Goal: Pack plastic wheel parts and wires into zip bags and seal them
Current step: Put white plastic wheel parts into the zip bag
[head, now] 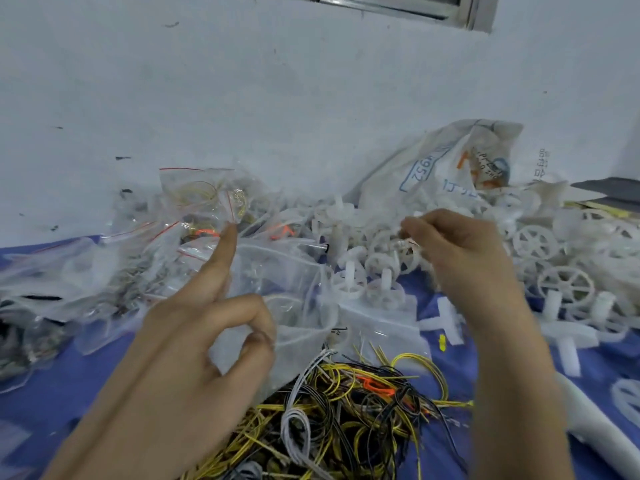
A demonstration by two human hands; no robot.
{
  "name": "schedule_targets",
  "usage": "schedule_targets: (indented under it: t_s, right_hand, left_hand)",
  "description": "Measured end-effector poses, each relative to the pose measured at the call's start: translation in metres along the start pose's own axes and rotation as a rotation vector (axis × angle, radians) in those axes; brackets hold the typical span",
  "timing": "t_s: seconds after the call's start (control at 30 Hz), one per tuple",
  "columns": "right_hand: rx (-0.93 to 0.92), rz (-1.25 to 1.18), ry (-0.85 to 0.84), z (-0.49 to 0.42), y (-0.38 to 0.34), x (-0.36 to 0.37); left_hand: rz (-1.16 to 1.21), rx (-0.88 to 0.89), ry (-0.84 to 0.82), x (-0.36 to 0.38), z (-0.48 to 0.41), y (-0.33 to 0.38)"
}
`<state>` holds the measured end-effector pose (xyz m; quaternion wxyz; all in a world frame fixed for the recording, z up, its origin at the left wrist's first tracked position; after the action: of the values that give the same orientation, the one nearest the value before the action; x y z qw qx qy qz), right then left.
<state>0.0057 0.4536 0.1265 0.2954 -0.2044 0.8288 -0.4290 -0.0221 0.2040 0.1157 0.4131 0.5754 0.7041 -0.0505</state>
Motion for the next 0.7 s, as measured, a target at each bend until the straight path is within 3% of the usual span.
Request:
schedule_targets:
  t_s: [0.13, 0.23, 0.5, 0.6, 0.7]
  right_hand:
    - [0.577, 0.416, -0.246, -0.005, 0.131, 0.016]
    - [0.721, 0.535, -0.314, 0.003, 0.173, 0.018]
    - [0.648, 0.493, -0.107, -0.006, 0.163, 0.009]
    - [0.377, 0.321, 0.016, -0.018, 0.107, 0.002]
    - [0.034, -0.176, 0.019, -0.004, 0.012, -0.002]
  left_hand:
    - [0.012, -0.026, 0.008, 0.001, 0.005, -0.009]
    - [0.019, -0.047, -0.002, 0.003, 0.006, -0.013]
    - [0.023, -0.103, -0.024, 0.005, 0.006, -0.018]
    - [0.025, -0.096, -0.024, 0.009, 0.006, -0.018]
    - [0.037, -0.071, -0.020, 0.011, 0.006, -0.017]
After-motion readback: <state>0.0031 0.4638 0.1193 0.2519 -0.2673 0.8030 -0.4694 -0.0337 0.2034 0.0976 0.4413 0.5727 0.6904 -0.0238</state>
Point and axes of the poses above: each hand's wrist, its own z-axis away from the middle knuckle, its own x-axis out of the palm, y = z × x, the point moved 9 cm from there along -z, towards the middle knuckle, and after that the axes turned 5 degrees about x, right-handed, at the moved point
